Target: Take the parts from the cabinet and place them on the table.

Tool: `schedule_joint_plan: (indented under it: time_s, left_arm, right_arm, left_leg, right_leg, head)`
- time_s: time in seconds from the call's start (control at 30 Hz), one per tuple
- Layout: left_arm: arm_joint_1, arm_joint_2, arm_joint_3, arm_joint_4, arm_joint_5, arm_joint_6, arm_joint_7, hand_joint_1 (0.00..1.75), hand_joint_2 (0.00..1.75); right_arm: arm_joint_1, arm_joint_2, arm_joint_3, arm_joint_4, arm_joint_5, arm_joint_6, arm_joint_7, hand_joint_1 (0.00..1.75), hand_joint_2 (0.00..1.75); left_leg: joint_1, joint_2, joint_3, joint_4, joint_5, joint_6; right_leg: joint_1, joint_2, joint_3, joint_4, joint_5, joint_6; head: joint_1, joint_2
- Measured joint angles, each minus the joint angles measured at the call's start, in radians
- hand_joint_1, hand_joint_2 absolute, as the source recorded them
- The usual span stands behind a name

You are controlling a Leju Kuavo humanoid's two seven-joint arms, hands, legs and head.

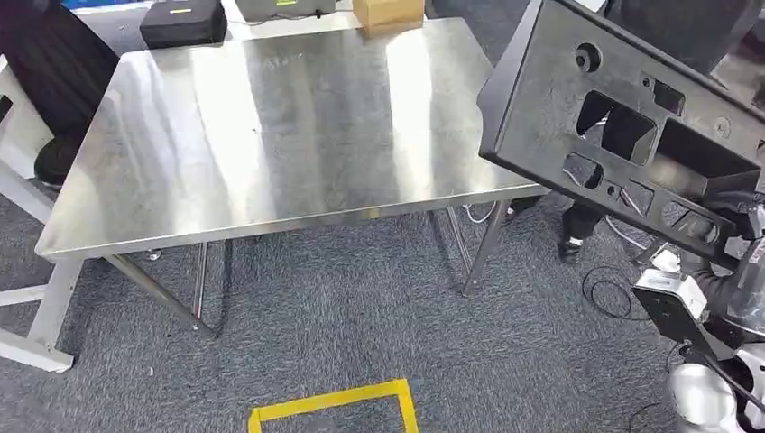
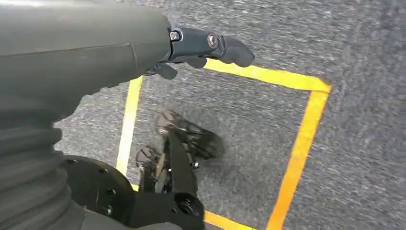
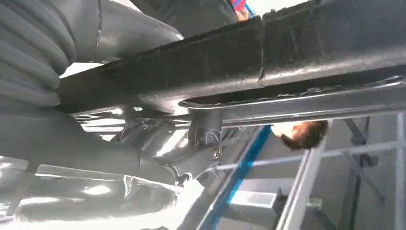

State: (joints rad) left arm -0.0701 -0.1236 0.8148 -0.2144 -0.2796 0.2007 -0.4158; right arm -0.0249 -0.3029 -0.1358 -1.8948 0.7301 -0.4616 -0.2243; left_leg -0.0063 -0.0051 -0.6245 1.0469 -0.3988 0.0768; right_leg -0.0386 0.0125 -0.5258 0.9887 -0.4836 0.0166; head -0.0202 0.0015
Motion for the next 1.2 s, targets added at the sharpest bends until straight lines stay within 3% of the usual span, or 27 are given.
schedule_joint_plan:
  time_s: [0.03, 0.07, 0.13, 0.17, 0.2, 0.23, 0.27, 0.33, 0.37, 0.4, 0.47, 0.53, 0.57, 0.63, 0.67, 0.7, 0.73, 0.8, 0.83, 0.87, 0.9, 0.93, 1.0, 1.03, 1.13, 1.17, 1.2]
  left_arm:
    - [0.000, -0.002, 0.000, 0.001, -0.001, 0.000, 0.000, 0.00, 1.75]
    - [-0.002, -0.002, 0.000, 0.000, -0.002, 0.000, -0.001, 0.00, 1.75]
    - [-0.001, -0.002, 0.000, 0.000, -0.002, 0.000, 0.000, 0.00, 1.75]
    - [-0.001, -0.002, 0.000, -0.001, -0.002, 0.000, 0.000, 0.00, 1.75]
    - [-0.001, -0.006, 0.000, 0.000, -0.002, 0.000, -0.001, 0.00, 1.75]
    - [-0.001, -0.006, 0.000, 0.000, -0.002, 0.000, -0.001, 0.00, 1.75]
    - [-0.002, -0.006, 0.000, 0.000, -0.002, 0.000, -0.001, 0.00, 1.75]
    - [-0.002, -0.006, 0.000, 0.000, -0.002, 0.000, -0.001, 0.00, 1.75]
    - [-0.002, -0.006, 0.000, 0.000, -0.002, 0.000, -0.001, 0.00, 1.75]
    - [-0.001, -0.007, 0.000, 0.000, -0.002, 0.000, 0.000, 0.00, 1.75]
    - [-0.001, -0.013, 0.000, 0.000, 0.000, 0.000, 0.000, 0.00, 1.75]
    - [-0.002, -0.011, 0.000, 0.000, 0.000, 0.000, 0.000, 0.00, 1.75]
    - [-0.001, -0.011, 0.000, 0.000, 0.000, 0.000, 0.000, 0.00, 1.75]
    - [-0.002, -0.012, 0.000, 0.000, 0.000, 0.000, 0.000, 0.00, 1.75]
    - [-0.003, -0.008, 0.000, -0.002, 0.001, 0.000, -0.001, 0.00, 1.75]
    - [-0.002, -0.008, 0.000, -0.002, 0.001, 0.000, -0.002, 0.00, 1.75]
    - [-0.003, -0.009, 0.000, -0.002, 0.002, 0.000, -0.002, 0.00, 1.75]
    - [-0.002, -0.009, 0.000, -0.002, 0.004, 0.000, -0.003, 0.00, 1.75]
    - [-0.001, -0.010, 0.000, -0.002, 0.006, 0.000, -0.003, 0.00, 1.75]
    - [0.000, -0.010, 0.000, -0.001, 0.007, 0.000, -0.003, 0.00, 1.75]
    - [0.001, -0.010, 0.000, -0.001, 0.007, 0.001, -0.003, 0.00, 1.75]
    - [0.002, -0.010, 0.000, -0.001, 0.007, 0.002, -0.003, 0.00, 1.75]
    - [0.002, -0.009, 0.000, -0.001, 0.004, 0.003, -0.003, 0.00, 1.75]
    - [0.001, -0.002, 0.000, -0.002, 0.001, 0.003, -0.003, 0.00, 1.75]
    - [0.000, -0.002, 0.000, -0.001, -0.003, 0.003, -0.004, 0.00, 1.75]
    - [0.000, -0.002, 0.000, -0.002, -0.005, 0.004, -0.004, 0.00, 1.75]
    - [0.004, -0.003, 0.000, -0.002, -0.008, 0.004, -0.004, 0.00, 1.75]
  right_arm:
    - [0.001, 0.000, -0.003, -0.002, 0.000, 0.001, 0.000, 1.75, 1.75]
    - [0.003, 0.000, -0.003, -0.005, 0.000, 0.002, 0.000, 1.75, 1.75]
    - [0.011, 0.000, -0.007, -0.010, -0.001, 0.004, 0.000, 1.75, 1.75]
    - [0.012, -0.002, -0.011, -0.013, -0.002, 0.005, 0.000, 1.75, 1.75]
    - [0.008, -0.005, -0.016, -0.013, -0.002, 0.005, -0.002, 1.75, 1.75]
    - [0.006, -0.005, -0.019, -0.015, -0.003, 0.008, -0.002, 1.75, 1.75]
    - [0.005, -0.008, -0.020, -0.015, -0.003, 0.011, -0.003, 1.75, 1.75]
    - [0.011, -0.008, -0.021, -0.015, -0.004, 0.016, -0.003, 1.75, 1.75]
    - [0.012, -0.008, -0.022, -0.014, -0.008, 0.019, -0.003, 1.75, 1.75]
    - [0.012, -0.009, -0.024, -0.014, -0.010, 0.020, -0.003, 1.75, 1.75]
    - [0.010, -0.016, -0.027, -0.015, -0.015, 0.021, -0.004, 1.75, 1.75]
    - [0.010, -0.018, -0.027, -0.014, -0.016, 0.022, -0.005, 1.75, 1.75]
    - [0.010, -0.019, -0.027, -0.015, -0.016, 0.022, -0.006, 1.75, 1.75]
    - [0.011, -0.018, -0.028, -0.015, -0.015, 0.022, -0.006, 1.75, 1.75]
    - [0.010, -0.018, -0.028, -0.015, -0.015, 0.022, -0.006, 1.75, 1.75]
    - [0.009, -0.019, -0.028, -0.016, -0.015, 0.022, -0.007, 1.75, 1.75]
    - [0.009, -0.019, -0.028, -0.017, -0.016, 0.022, -0.007, 1.75, 1.75]
    - [0.010, -0.018, -0.027, -0.017, -0.016, 0.021, -0.007, 1.75, 1.75]
    - [0.011, -0.017, -0.027, -0.017, -0.016, 0.021, -0.007, 1.75, 1.75]
    - [0.014, -0.016, -0.027, -0.017, -0.016, 0.021, -0.007, 1.75, 1.75]
    - [0.018, -0.016, -0.027, -0.017, -0.016, 0.021, -0.008, 1.75, 1.75]
    - [0.019, -0.016, -0.027, -0.017, -0.016, 0.021, -0.008, 1.75, 1.75]
    - [0.021, -0.016, -0.027, -0.019, -0.017, 0.021, -0.007, 1.75, 1.75]
    - [0.024, -0.016, -0.027, -0.019, -0.019, 0.021, -0.007, 1.75, 1.75]
    - [0.035, -0.019, -0.031, -0.024, -0.031, 0.020, -0.006, 1.75, 1.75]
    - [0.037, -0.022, -0.035, -0.027, -0.033, 0.020, -0.005, 1.75, 1.75]
    - [0.042, -0.024, -0.039, -0.031, -0.034, 0.019, -0.006, 1.75, 1.75]
  left_leg:
    - [-0.006, 0.003, 0.000, -0.006, -0.006, 0.002]
    - [-0.012, 0.002, 0.002, -0.013, -0.010, 0.002]
    - [-0.018, 0.002, 0.015, -0.040, -0.019, 0.016]
    - [-0.006, 0.004, 0.043, -0.076, -0.007, 0.025]
    - [-0.007, 0.005, 0.062, -0.098, -0.004, 0.027]
    - [-0.007, 0.005, 0.070, -0.101, -0.005, 0.033]
    - [-0.007, 0.004, 0.076, -0.101, -0.011, 0.034]
    - [-0.009, 0.001, 0.086, -0.100, -0.024, 0.032]
    - [-0.010, 0.000, 0.094, -0.100, -0.031, 0.028]
    - [-0.010, -0.002, 0.103, -0.099, -0.038, 0.024]
    - [-0.007, -0.004, 0.123, -0.086, -0.063, 0.011]
    - [-0.018, -0.005, 0.118, -0.062, -0.091, -0.005]
    - [-0.017, -0.004, 0.117, -0.061, -0.094, -0.007]
    - [-0.014, -0.003, 0.120, -0.059, -0.099, -0.011]
    - [-0.010, -0.002, 0.121, -0.051, -0.110, -0.017]
    - [-0.009, -0.001, 0.113, -0.025, -0.121, -0.026]
    - [-0.004, -0.001, 0.081, 0.038, -0.150, -0.035]
    - [0.008, 0.000, -0.025, 0.212, -0.216, -0.047]
    - [0.011, 0.000, -0.068, 0.270, -0.226, -0.049]
    - [0.013, 0.001, -0.094, 0.290, -0.212, -0.048]
    - [0.013, 0.001, -0.094, 0.257, -0.167, -0.045]
    - [0.013, 0.001, -0.077, 0.199, -0.119, -0.040]
    - [0.003, 0.000, -0.003, -0.001, 0.009, -0.006]
    - [0.000, 0.003, 0.009, -0.011, -0.008, 0.004]
    - [-0.011, 0.005, 0.013, -0.029, -0.021, 0.016]
    - [-0.013, 0.004, 0.026, -0.052, -0.018, 0.023]
    - [0.000, 0.006, 0.056, -0.088, -0.004, 0.026]
  right_leg:
    - [0.004, 0.001, 0.003, -0.004, 0.000, 0.007]
    - [-0.003, 0.001, 0.001, -0.005, -0.001, 0.012]
    - [0.002, -0.001, 0.007, -0.021, -0.001, 0.024]
    - [0.010, -0.006, 0.004, -0.023, -0.005, 0.025]
    - [0.010, -0.010, -0.004, 0.008, -0.014, 0.021]
    - [0.009, -0.009, -0.032, 0.065, -0.036, 0.016]
    - [0.009, -0.009, -0.084, 0.153, -0.063, 0.013]
    - [0.006, -0.010, -0.184, 0.291, -0.091, 0.020]
    - [0.005, -0.010, -0.196, 0.288, -0.073, 0.030]
    - [0.003, -0.010, -0.184, 0.242, -0.039, 0.043]
    - [-0.004, -0.015, -0.096, 0.037, 0.066, 0.067]
    - [0.003, -0.016, -0.064, -0.008, 0.071, 0.051]
    - [0.001, -0.014, -0.069, -0.002, 0.069, 0.036]
    - [0.005, -0.011, -0.070, 0.000, 0.061, 0.024]
    - [-0.009, -0.009, -0.062, -0.001, 0.060, 0.016]
    - [-0.007, -0.008, -0.055, -0.002, 0.054, 0.008]
    - [-0.006, -0.009, -0.050, -0.002, 0.049, 0.001]
    - [-0.002, -0.009, -0.044, -0.002, 0.042, -0.008]
    - [0.000, -0.008, -0.041, -0.002, 0.038, -0.008]
    - [0.002, -0.007, -0.036, -0.002, 0.033, -0.008]
    - [0.003, -0.006, -0.027, -0.002, 0.027, -0.007]
    - [0.004, -0.004, -0.018, -0.002, 0.021, -0.007]
    - [0.009, -0.003, 0.006, -0.006, 0.008, -0.006]
    - [0.006, -0.002, 0.005, -0.009, 0.005, -0.004]
    - [0.009, -0.003, 0.007, -0.019, 0.003, 0.010]
    - [0.017, -0.005, 0.017, -0.034, 0.005, 0.018]
    - [0.019, -0.012, 0.011, -0.019, -0.002, 0.018]
  head:
    - [0.000, 0.000]
    - [-0.006, 0.000]
    - [-0.008, 0.000]
    - [-0.006, 0.000]
    - [-0.003, 0.000]
    - [-0.003, 0.000]
    - [0.000, 0.000]
    - [-0.001, 0.000]
    - [0.000, 0.000]
    - [-0.001, 0.000]
    - [0.000, 0.000]
    - [0.003, 0.000]
    - [-0.001, 0.000]
    - [-0.005, 0.000]
    - [-0.006, 0.000]
    - [-0.008, 0.000]
    - [-0.009, 0.000]
    - [-0.009, 0.000]
    - [-0.008, 0.000]
    - [-0.009, 0.000]
    - [-0.009, 0.000]
    - [-0.009, 0.000]
    - [-0.009, 0.000]
    - [-0.005, 0.000]
    - [-0.011, 0.000]
    - [-0.013, 0.000]
    - [-0.005, 0.000]
